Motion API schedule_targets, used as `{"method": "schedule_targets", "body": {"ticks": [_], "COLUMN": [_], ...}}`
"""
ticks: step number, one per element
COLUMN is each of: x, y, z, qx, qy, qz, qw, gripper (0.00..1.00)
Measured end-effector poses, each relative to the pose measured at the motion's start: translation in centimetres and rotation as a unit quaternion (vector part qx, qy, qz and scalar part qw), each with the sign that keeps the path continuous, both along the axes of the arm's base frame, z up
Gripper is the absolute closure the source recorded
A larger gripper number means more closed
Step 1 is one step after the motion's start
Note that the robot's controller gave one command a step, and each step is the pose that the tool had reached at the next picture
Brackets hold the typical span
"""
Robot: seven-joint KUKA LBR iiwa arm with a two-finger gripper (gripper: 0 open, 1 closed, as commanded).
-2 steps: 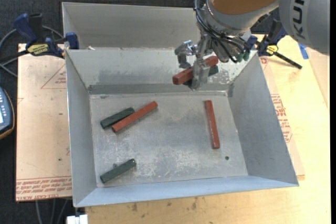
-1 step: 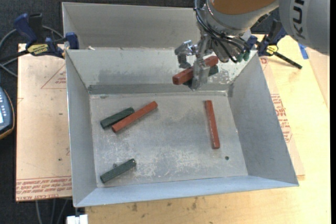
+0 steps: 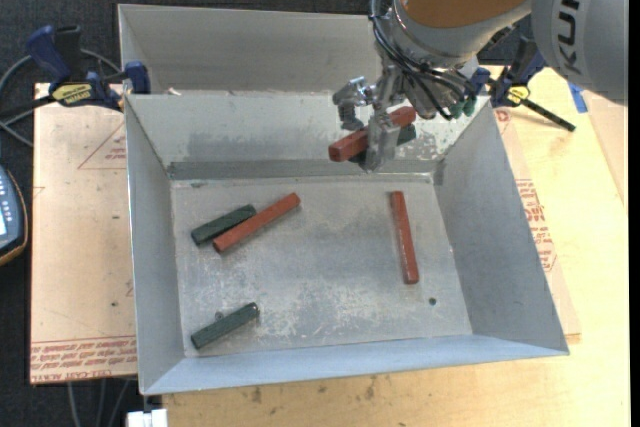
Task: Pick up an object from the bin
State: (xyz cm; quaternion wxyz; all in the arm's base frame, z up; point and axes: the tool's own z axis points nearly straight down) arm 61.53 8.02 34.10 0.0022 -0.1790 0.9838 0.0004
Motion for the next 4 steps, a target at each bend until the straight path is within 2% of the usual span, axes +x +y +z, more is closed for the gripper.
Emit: {"method": "schedule_targets", "body": {"ticks": [4], "x": [0.0], "y": [0.0], "z": [0.0], "qx": [0.0], "qy": [0.0], "qz": [0.0], "qw": [1.0], "gripper": [1.0]}}
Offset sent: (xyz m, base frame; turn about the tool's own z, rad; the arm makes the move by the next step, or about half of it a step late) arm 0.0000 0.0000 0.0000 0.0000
